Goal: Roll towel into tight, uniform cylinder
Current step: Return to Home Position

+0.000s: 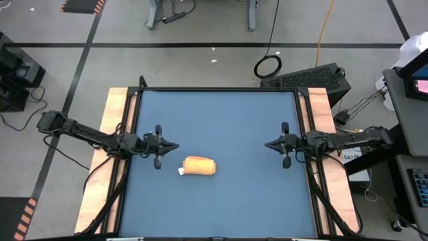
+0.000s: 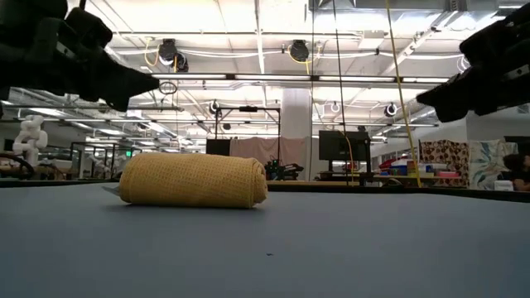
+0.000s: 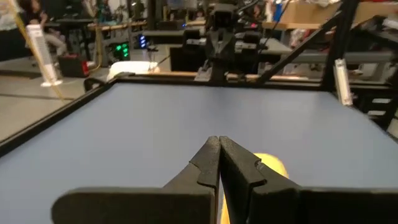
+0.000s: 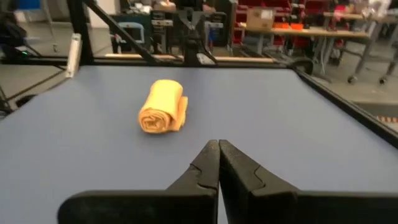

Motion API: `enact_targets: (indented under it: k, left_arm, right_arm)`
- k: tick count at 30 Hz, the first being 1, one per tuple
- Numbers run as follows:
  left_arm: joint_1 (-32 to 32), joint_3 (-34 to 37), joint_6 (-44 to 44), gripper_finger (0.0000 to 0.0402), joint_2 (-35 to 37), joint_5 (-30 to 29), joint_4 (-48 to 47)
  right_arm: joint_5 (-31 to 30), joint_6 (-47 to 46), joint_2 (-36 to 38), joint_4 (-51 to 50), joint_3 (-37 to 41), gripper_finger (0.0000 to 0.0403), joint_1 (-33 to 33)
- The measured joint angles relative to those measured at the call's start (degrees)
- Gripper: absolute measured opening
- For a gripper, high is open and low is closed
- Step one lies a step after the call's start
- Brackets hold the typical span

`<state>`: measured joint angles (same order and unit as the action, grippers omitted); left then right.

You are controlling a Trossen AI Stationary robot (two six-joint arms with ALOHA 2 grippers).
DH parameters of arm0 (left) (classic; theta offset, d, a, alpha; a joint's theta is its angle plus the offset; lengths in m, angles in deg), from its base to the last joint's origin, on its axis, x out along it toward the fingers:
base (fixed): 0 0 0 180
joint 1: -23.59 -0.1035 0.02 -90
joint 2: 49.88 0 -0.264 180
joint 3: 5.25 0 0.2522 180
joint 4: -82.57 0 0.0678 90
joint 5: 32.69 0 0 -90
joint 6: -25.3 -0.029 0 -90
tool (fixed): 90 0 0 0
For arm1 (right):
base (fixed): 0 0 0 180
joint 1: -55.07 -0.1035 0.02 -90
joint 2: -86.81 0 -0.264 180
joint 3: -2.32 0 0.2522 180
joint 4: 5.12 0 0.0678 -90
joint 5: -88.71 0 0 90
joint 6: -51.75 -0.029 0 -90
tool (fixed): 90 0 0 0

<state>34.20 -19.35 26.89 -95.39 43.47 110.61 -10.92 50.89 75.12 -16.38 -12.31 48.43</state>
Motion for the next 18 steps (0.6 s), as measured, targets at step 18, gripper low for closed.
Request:
enact_targets:
  k: [18]
  left_arm:
    - [0.0,0.0,0.6,0.0013,25.0,1.9,-21.2]
  right_arm:
    - [5.3,5.2,7.6,-0.9,0.0,0.0,0.0]
